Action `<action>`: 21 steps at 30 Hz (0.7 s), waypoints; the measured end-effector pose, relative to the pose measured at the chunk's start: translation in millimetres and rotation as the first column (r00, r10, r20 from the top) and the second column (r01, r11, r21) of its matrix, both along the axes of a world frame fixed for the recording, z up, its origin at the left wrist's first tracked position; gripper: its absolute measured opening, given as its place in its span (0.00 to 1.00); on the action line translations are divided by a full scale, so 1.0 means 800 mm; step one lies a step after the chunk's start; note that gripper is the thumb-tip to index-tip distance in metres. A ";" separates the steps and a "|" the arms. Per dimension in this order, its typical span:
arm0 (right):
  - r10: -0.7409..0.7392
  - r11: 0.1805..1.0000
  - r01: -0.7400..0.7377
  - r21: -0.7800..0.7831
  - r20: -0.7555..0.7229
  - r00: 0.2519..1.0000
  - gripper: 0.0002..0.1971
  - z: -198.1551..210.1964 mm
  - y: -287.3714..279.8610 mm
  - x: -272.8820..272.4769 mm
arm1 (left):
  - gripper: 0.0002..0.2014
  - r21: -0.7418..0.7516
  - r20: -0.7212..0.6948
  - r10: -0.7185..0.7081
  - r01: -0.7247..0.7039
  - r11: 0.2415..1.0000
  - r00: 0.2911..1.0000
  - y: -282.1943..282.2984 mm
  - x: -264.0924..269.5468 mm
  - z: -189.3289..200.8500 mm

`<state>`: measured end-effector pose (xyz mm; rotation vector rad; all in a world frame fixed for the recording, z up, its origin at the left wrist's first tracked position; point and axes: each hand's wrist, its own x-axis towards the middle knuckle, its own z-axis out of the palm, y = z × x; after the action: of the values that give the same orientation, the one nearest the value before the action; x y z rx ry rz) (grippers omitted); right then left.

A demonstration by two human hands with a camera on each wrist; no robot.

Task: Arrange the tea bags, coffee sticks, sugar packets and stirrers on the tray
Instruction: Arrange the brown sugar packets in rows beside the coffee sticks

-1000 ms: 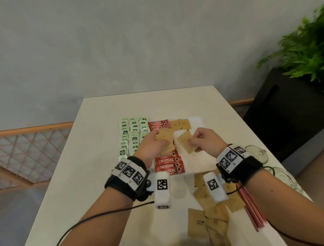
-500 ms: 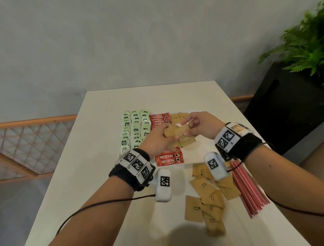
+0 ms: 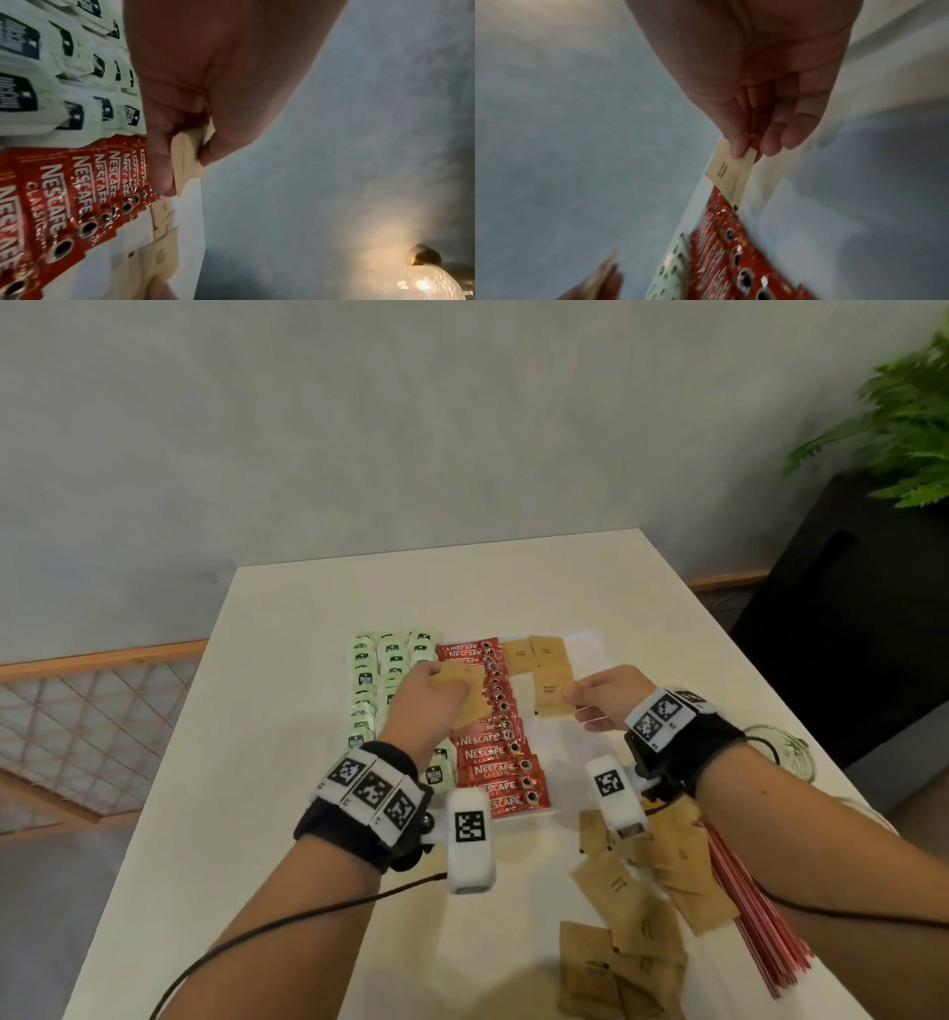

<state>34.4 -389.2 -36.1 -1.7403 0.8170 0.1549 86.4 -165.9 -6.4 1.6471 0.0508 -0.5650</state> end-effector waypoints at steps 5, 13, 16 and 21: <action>-0.076 0.991 0.070 -0.111 -0.059 0.995 0.12 -0.024 -0.009 0.044 | 0.18 -0.042 -0.109 0.023 -0.028 0.999 0.994 0.011 0.022 -0.006; 0.030 0.954 -0.055 -0.296 -0.087 0.996 0.07 -0.029 0.001 0.087 | 0.19 -0.087 -0.118 0.030 -0.040 0.995 0.993 0.014 0.030 -0.025; 0.043 0.940 -0.079 -0.331 -0.117 0.992 0.10 -0.027 0.004 0.095 | 0.17 -0.120 -0.138 0.016 -0.033 0.992 0.990 0.014 0.029 -0.025; 0.008 0.939 -0.032 -0.343 -0.074 0.997 0.10 -0.023 0.006 0.089 | 0.20 -0.221 -0.148 -0.019 -0.014 0.975 0.989 0.011 0.024 -0.023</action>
<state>105.7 -384.3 -54.3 -2.0826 0.9200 0.0912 105.7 -157.2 -25.0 1.3867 0.0924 -0.6706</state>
